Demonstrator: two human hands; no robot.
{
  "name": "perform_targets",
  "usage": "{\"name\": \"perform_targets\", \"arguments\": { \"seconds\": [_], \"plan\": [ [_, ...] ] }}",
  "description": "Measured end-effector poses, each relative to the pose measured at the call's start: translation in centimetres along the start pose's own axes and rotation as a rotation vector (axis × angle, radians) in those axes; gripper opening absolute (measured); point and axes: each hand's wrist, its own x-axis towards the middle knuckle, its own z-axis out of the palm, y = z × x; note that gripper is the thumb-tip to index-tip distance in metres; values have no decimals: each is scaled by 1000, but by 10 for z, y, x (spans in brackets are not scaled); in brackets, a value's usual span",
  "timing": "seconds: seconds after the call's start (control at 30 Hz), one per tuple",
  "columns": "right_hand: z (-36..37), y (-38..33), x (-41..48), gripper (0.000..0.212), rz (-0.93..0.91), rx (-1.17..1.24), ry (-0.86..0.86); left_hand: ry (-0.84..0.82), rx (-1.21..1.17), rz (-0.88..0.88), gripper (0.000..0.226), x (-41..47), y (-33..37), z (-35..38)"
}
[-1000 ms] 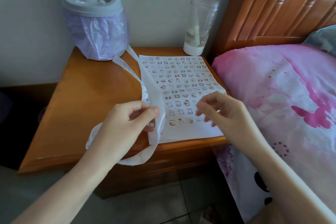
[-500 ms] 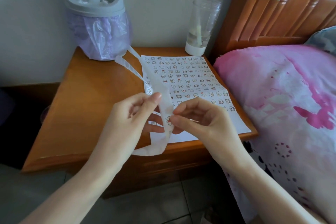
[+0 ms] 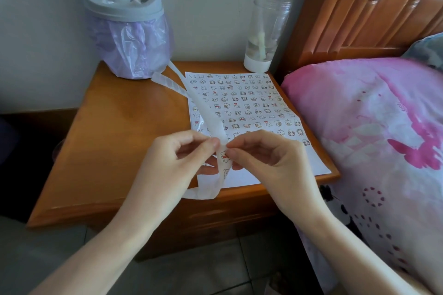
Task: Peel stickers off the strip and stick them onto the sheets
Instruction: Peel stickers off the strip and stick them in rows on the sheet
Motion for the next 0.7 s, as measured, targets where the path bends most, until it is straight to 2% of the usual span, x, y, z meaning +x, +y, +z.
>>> {"name": "perform_targets", "arguments": {
  "seconds": [0.4,0.7],
  "plan": [
    [1,-1,-1,8,-68,-148,-2,87,80,12,13,0,-6,4],
    [2,-2,0,5,3,-185,-3,72,132,-12,13,0,-8,5]
  ]
}}
